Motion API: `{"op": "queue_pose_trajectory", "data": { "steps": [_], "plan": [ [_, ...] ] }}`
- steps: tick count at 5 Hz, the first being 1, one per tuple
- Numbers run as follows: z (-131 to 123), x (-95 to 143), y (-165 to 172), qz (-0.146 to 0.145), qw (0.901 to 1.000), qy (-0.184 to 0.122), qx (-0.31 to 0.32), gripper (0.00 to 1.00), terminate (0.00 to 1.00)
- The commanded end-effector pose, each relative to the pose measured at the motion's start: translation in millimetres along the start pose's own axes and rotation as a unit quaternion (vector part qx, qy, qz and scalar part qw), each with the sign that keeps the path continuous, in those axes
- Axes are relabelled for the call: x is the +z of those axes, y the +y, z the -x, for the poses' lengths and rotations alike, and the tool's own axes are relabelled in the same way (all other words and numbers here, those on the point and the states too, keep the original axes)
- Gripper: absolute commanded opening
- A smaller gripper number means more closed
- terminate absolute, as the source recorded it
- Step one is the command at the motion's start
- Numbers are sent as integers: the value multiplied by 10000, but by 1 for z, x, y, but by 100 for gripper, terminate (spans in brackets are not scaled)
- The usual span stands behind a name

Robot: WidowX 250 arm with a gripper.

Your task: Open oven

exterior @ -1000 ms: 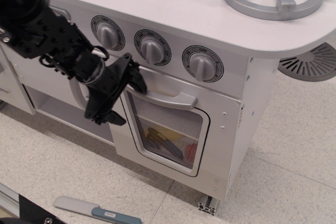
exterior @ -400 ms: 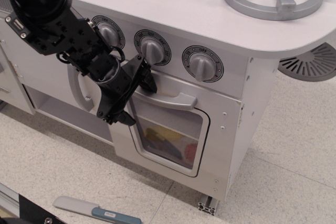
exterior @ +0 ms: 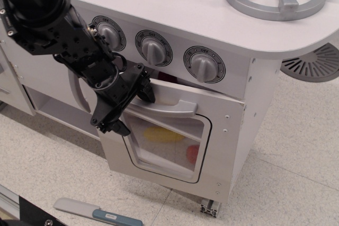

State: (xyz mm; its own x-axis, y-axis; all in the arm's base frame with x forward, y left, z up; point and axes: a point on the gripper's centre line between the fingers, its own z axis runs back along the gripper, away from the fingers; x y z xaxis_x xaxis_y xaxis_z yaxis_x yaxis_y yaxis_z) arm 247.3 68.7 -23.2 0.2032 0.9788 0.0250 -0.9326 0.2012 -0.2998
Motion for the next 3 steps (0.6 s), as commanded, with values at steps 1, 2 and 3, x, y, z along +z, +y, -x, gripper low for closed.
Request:
{"op": "queue_pose_trajectory", "data": {
  "steps": [1, 2, 3],
  "plan": [
    [15, 52, 40, -759, 9895, 142, -1218, 100, 0],
    [12, 75, 31, -1094, 9809, -112, -1606, 100, 0],
    [2, 84, 13, -1301, 9719, -78, -1962, 100, 0]
  ]
}}
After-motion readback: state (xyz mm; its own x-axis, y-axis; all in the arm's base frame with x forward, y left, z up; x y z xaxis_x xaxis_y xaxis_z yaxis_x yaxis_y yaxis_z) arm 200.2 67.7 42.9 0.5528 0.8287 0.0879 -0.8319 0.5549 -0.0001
